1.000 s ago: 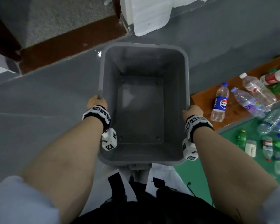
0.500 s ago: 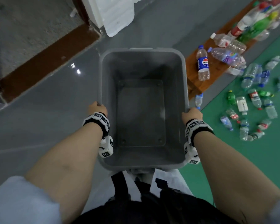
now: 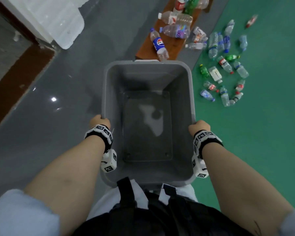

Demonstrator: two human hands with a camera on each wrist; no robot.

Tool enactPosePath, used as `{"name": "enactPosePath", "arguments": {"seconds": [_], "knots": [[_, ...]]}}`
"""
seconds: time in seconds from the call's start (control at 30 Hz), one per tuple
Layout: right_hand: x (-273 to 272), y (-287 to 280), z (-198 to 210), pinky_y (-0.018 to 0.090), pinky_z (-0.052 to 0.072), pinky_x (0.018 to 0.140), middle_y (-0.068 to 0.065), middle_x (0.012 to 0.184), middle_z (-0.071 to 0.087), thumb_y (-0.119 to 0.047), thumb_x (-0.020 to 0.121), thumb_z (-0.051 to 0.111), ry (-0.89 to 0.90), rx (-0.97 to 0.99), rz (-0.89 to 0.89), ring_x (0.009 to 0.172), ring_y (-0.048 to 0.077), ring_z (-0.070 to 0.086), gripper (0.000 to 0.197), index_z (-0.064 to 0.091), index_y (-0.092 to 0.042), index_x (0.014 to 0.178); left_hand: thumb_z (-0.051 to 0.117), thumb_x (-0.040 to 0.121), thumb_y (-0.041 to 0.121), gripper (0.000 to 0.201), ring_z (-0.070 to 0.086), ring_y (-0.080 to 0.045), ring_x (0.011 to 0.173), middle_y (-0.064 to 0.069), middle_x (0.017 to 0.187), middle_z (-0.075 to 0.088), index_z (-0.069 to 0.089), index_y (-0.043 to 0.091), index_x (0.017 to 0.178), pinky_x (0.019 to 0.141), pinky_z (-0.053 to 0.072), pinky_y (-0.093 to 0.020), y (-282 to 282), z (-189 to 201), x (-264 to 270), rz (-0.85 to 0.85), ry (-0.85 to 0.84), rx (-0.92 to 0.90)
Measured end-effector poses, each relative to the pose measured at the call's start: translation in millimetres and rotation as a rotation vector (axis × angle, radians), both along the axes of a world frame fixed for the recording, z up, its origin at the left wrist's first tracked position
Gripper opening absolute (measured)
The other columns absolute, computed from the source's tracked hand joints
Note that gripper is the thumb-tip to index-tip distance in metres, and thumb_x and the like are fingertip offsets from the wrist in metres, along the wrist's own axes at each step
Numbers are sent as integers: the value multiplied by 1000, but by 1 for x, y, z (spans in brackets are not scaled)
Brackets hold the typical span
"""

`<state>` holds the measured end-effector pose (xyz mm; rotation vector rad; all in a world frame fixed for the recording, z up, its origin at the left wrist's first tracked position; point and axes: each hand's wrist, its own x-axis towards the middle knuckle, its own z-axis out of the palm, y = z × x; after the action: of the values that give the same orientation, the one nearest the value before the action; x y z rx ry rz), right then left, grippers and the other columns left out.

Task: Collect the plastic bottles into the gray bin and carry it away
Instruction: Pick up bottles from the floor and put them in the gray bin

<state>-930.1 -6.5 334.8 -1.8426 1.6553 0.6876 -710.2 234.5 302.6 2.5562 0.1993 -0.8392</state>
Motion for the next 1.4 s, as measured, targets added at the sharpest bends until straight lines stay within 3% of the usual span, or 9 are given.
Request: {"name": "enactPosePath", "arguments": {"seconds": [0.37,0.57,0.7,0.8,0.87,0.97,1.03,1.23,1.4], "knots": [[-197,-130,-5,30,45,70,16,89,56,-14,91,54,40,-33,-234,80,28,53,26,63,7,102,51,93,20,32,57,-41,111,-23,116,62,62,-5,109,96,44,-43,-212,17,-120,-384,115,41],[-286,-221,4,29,44,68,16,88,59,-17,91,58,21,-91,-332,78,28,53,22,64,4,94,41,98,8,36,52,-35,122,-18,133,54,53,2,132,111,35,-38,-361,11,-177,-365,82,-1],[-326,-271,15,31,44,70,20,91,60,-10,90,53,-3,-134,-464,90,33,61,14,61,2,87,45,99,16,37,48,-26,129,-12,139,52,52,8,134,102,39,-27,-449,31,-215,-296,119,-198],[-346,-308,22,33,47,76,22,94,62,-7,90,51,-22,-169,-557,101,36,62,20,64,5,99,43,99,20,38,42,-23,134,-9,143,47,50,10,135,100,40,-24,-498,32,-237,-503,85,-181],[-358,-337,26,33,48,80,24,107,65,-5,90,50,-25,-207,-601,106,36,62,29,63,3,114,48,97,18,36,52,-22,124,-8,137,53,55,10,132,79,44,-19,-544,40,-250,-273,217,-318],[-368,-380,29,35,50,86,23,111,66,-4,90,50,-22,-262,-639,109,35,61,33,63,-1,120,53,93,12,13,53,-18,92,-8,113,64,63,7,86,76,38,-22,-596,45,-259,-327,175,-299],[-370,-412,29,35,50,82,23,108,66,-4,90,52,-4,-290,-668,105,35,62,26,65,1,111,57,88,12,19,62,-23,95,-7,109,68,57,6,70,78,45,-24,-633,44,-262,-449,131,-240],[-360,-525,34,31,44,69,24,101,66,-7,91,55,56,-303,-744,96,35,64,15,55,0,78,43,100,21,31,57,-22,117,-7,127,60,61,6,120,76,37,-23,-762,40,-252,-607,107,-179],[-343,-620,40,35,50,76,23,101,66,-9,90,57,32,-294,-801,95,35,64,12,63,2,90,53,93,16,18,51,-19,87,-6,109,63,68,8,99,73,34,-21,-855,41,-231,-657,164,-150]]}}
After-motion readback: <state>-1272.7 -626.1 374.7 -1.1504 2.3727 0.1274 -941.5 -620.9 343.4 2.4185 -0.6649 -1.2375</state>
